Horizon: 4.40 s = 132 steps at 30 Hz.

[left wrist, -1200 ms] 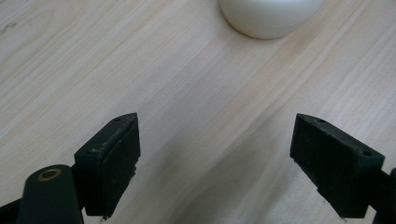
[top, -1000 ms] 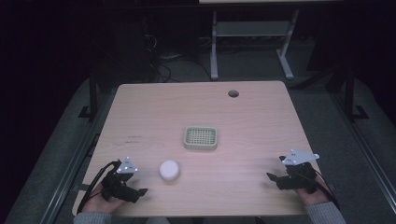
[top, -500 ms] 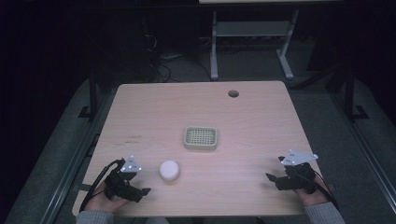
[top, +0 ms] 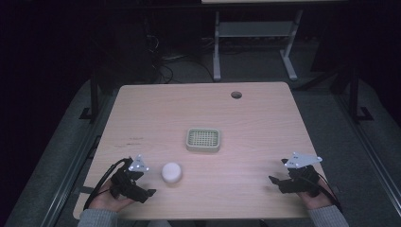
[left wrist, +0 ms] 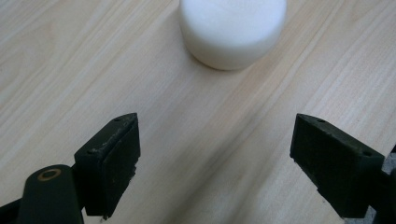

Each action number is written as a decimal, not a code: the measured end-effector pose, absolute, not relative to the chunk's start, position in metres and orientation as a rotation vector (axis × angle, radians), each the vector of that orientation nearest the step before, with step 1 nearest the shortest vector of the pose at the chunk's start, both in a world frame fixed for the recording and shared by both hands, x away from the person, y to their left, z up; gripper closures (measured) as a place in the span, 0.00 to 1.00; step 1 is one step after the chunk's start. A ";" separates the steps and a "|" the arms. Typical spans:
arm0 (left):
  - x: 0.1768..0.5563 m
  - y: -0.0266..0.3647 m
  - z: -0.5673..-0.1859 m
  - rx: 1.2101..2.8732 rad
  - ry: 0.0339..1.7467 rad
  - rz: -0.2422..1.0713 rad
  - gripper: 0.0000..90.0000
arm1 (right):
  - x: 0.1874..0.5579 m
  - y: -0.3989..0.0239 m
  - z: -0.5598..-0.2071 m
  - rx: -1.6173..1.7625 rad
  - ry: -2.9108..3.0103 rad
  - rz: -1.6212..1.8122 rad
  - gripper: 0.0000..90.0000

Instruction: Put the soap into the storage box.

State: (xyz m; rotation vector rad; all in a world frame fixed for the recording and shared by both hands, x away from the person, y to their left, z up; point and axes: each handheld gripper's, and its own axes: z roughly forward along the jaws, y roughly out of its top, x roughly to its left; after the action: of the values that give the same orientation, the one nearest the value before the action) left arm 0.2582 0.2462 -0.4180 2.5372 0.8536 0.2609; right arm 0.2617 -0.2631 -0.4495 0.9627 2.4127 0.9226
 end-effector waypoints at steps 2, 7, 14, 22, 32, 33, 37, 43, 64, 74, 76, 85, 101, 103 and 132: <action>0.261 0.242 -0.416 2.557 0.840 0.256 0.18 | 0.263 -0.265 -0.449 0.925 2.415 0.904 0.24; 0.265 0.235 -0.414 2.576 0.822 0.247 0.18 | 0.262 -0.263 -0.449 0.955 2.410 0.927 0.24; 0.269 0.228 -0.415 2.601 0.816 0.229 0.18 | 0.262 -0.263 -0.449 0.957 2.412 0.932 0.24; 0.274 0.220 -0.408 2.629 0.790 0.230 0.18 | 0.262 -0.263 -0.448 0.942 2.415 0.926 0.24; 0.280 0.208 -0.407 2.647 0.765 0.213 0.18 | 0.263 -0.263 -0.448 0.938 2.417 0.933 0.24; 0.280 0.207 -0.406 2.649 0.763 0.212 0.18 | 0.263 -0.263 -0.449 0.937 2.417 0.933 0.24; 0.283 0.203 -0.405 2.654 0.756 0.210 0.18 | 0.263 -0.263 -0.449 0.934 2.416 0.936 0.24; 0.287 0.196 -0.406 2.664 0.744 0.203 0.18 | 0.263 -0.263 -0.449 0.948 2.419 0.936 0.24; 0.300 0.177 -0.411 2.708 0.725 0.190 0.18 | 0.263 -0.263 -0.449 0.938 2.426 0.932 0.24; 0.306 0.170 -0.414 2.718 0.737 0.181 0.18 | 0.262 -0.263 -0.449 0.938 2.428 0.930 0.24; 0.307 0.169 -0.415 2.725 0.735 0.175 0.18 | 0.262 -0.262 -0.449 0.936 2.428 0.931 0.24; 0.313 0.166 -0.419 2.748 0.744 0.167 0.18 | 0.262 -0.262 -0.449 0.931 2.428 0.933 0.24; 0.319 0.163 -0.427 2.774 0.764 0.133 0.18 | 0.261 -0.260 -0.448 0.921 2.432 0.935 0.24; 0.320 0.163 -0.428 2.777 0.770 0.119 0.18 | 0.261 -0.260 -0.448 0.921 2.432 0.935 0.24; 0.324 0.161 -0.435 2.792 0.777 0.075 0.24 | 0.261 -0.261 -0.448 0.922 2.429 0.939 0.24</action>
State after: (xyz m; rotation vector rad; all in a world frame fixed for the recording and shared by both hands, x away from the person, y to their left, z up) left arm 0.3237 0.1614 -0.4350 2.7923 0.7767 0.0747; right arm 0.2613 -0.2613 -0.4478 0.9222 2.4289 0.9388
